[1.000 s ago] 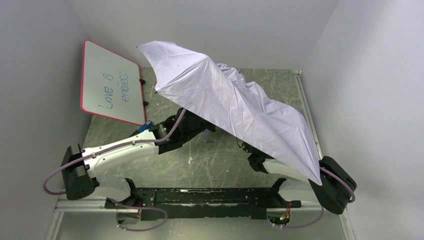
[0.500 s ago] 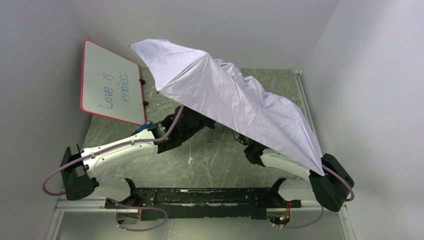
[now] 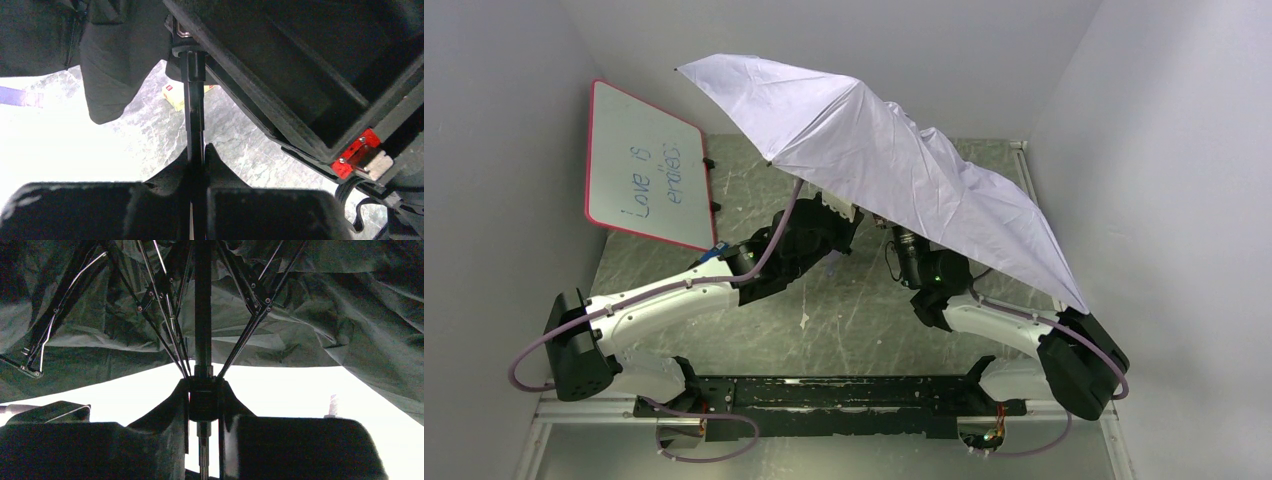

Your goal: Put away the umbrella

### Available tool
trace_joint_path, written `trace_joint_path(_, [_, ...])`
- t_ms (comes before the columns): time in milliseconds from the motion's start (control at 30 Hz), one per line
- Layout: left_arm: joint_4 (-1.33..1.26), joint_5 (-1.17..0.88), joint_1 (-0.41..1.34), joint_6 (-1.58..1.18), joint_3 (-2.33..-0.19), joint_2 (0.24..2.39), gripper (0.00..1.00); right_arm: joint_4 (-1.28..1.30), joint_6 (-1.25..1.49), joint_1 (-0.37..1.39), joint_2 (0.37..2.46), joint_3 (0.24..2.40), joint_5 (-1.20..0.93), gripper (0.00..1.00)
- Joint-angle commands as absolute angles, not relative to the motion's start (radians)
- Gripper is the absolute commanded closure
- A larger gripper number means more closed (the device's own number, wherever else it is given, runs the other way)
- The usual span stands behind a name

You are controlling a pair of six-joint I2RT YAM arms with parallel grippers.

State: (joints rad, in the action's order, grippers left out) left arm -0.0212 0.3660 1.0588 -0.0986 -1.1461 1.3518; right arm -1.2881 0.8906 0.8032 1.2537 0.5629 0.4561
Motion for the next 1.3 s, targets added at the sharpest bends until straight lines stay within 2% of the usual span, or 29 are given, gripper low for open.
trace_joint_path(0, [-0.068, 0.302, 1.081, -0.087, -1.153, 1.328, 0.95, -1.29, 0.908, 0.792, 1.258, 0.571, 0.463, 0.9])
trace_joint_path(200, [-0.069, 0.302, 1.081, -0.086, -1.152, 1.326, 0.95, -1.278, 0.899, 0.792, 1.256, 0.574, 0.446, 1.0])
trace_joint_path(633, [-0.068, 0.36, 1.081, -0.088, -1.149, 1.319, 0.95, -1.092, 0.966, 0.819, 1.199, 0.494, 0.286, 1.0])
trace_joint_path(933, [-0.043, 0.417, 1.081, -0.091, -1.167, 1.316, 0.95, -0.791, 1.029, 0.973, 1.14, 0.527, 0.348, 1.0])
trace_joint_path(1200, [0.178, 0.373, 1.082, -0.173, -1.202, 1.268, 0.95, -0.533, 1.198, 1.091, 1.117, 0.595, 0.415, 1.0])
trace_joint_path(1267, [0.235, 0.375, 1.082, -0.201, -1.182, 1.239, 0.91, -0.525, 1.22, 1.109, 1.129, 0.58, 0.424, 1.0])
